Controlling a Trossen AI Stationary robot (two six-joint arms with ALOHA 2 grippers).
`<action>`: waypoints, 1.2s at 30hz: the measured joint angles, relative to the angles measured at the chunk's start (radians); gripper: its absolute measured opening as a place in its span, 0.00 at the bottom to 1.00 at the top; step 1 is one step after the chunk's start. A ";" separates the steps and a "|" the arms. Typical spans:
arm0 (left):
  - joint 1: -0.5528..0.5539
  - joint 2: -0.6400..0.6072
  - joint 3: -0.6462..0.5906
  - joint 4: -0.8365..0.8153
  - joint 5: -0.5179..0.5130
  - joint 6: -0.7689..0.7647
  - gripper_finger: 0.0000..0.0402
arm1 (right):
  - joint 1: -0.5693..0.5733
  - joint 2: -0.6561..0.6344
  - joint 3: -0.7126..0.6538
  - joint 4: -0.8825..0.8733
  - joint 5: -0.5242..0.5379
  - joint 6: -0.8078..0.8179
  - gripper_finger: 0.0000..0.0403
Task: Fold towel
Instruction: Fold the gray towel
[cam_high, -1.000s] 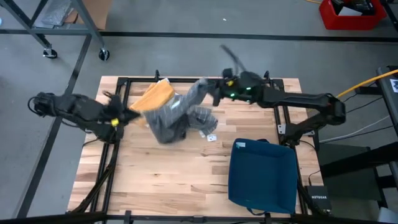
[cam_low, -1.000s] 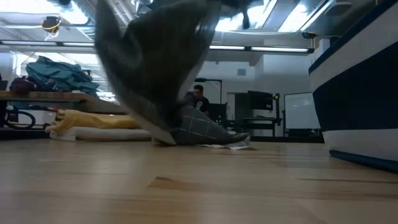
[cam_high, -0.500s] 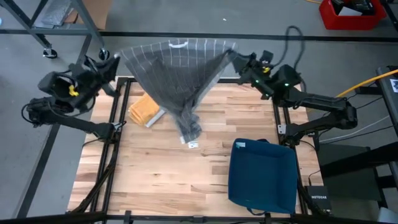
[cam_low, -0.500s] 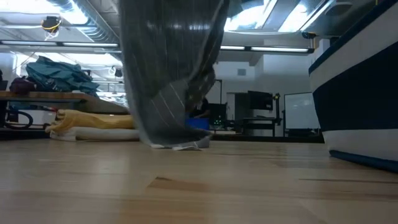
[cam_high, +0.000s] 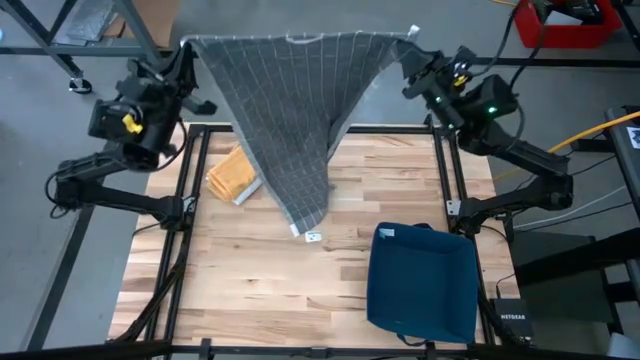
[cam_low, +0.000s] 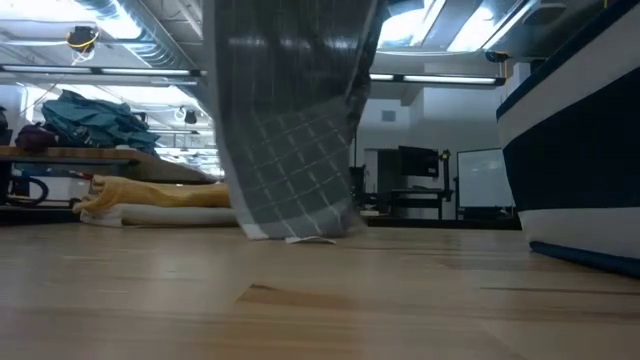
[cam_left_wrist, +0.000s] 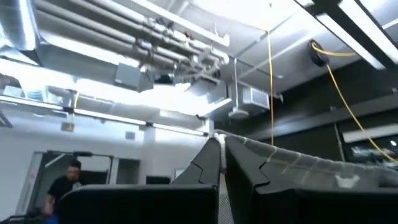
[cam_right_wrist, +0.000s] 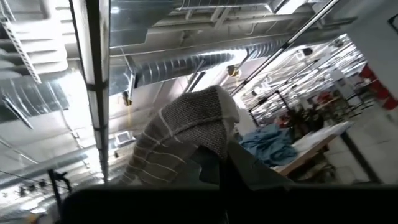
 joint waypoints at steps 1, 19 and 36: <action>0.022 0.021 0.025 0.000 0.015 -0.010 0.00 | -0.009 0.000 0.022 -0.028 -0.001 -0.009 0.00; 0.300 0.338 0.510 -0.158 0.212 -0.123 0.00 | -0.146 0.000 0.272 -0.303 -0.036 -0.029 0.00; 0.195 0.227 0.726 -0.991 0.298 -0.295 0.00 | -0.135 0.000 0.272 -0.496 -0.380 0.156 0.00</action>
